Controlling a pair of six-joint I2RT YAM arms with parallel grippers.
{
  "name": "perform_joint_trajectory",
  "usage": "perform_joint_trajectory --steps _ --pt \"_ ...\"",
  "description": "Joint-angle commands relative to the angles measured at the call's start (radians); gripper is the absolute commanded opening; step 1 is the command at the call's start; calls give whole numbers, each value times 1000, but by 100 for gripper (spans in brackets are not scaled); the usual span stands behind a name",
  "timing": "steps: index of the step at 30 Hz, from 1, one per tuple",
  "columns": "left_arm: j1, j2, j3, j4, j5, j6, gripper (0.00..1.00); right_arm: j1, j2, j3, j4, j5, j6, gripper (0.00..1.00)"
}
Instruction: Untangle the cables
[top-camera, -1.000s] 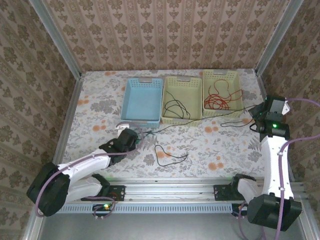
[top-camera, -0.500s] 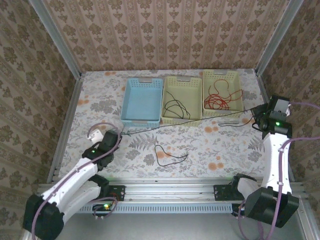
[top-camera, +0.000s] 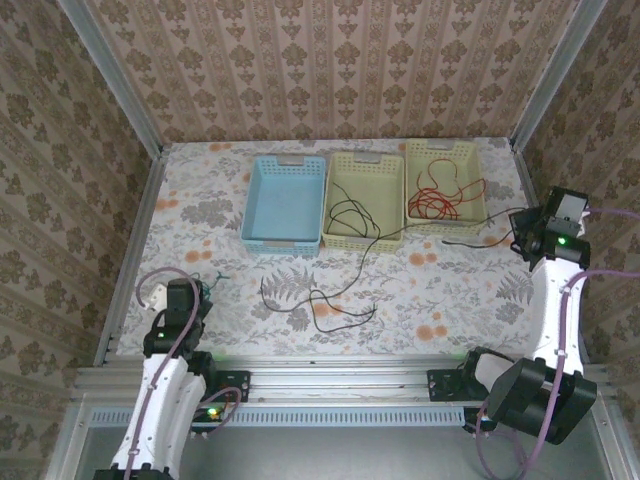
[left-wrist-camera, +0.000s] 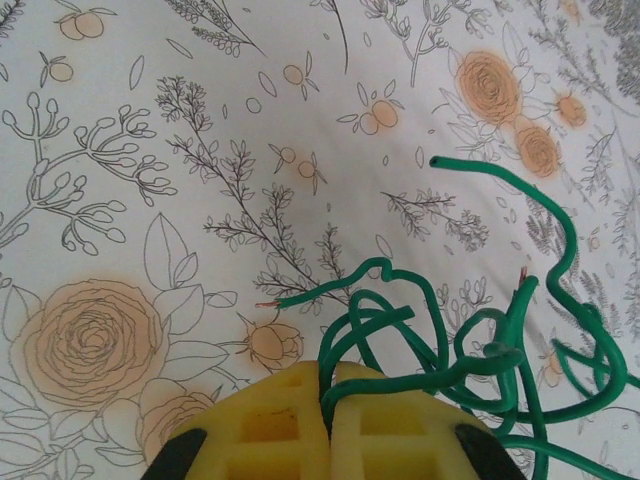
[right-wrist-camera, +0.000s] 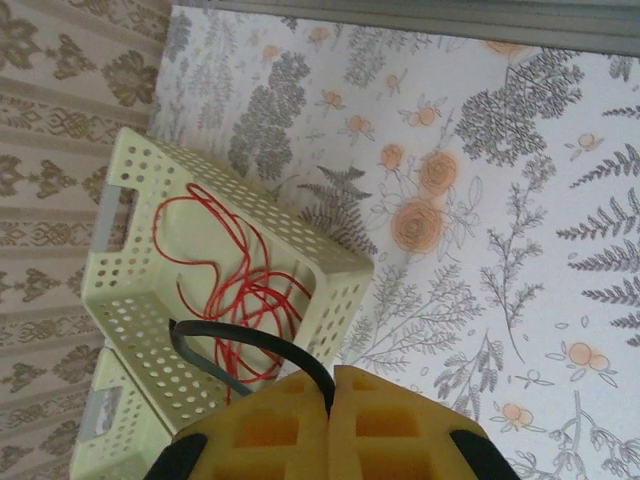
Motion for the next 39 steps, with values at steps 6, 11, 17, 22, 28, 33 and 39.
perform_joint_trajectory --steps 6,11,17,22,28,33,39 --pt "-55 146 69 230 151 145 0 120 -26 35 304 -319 -109 0" --pt "-304 302 85 421 86 136 0 265 -71 159 350 -365 -222 0" --pt "-474 558 117 501 4 17 0 295 4 430 439 -374 -172 0" --pt "-526 696 122 531 -31 -47 0 294 159 689 558 -401 -61 0" --pt "-552 758 123 515 -52 -74 0 293 392 1004 699 -456 154 0" --pt "-573 793 124 520 -57 -83 0 290 569 1278 685 -445 240 0" --pt "-592 860 155 521 -47 -74 0 273 855 1894 531 -362 283 0"
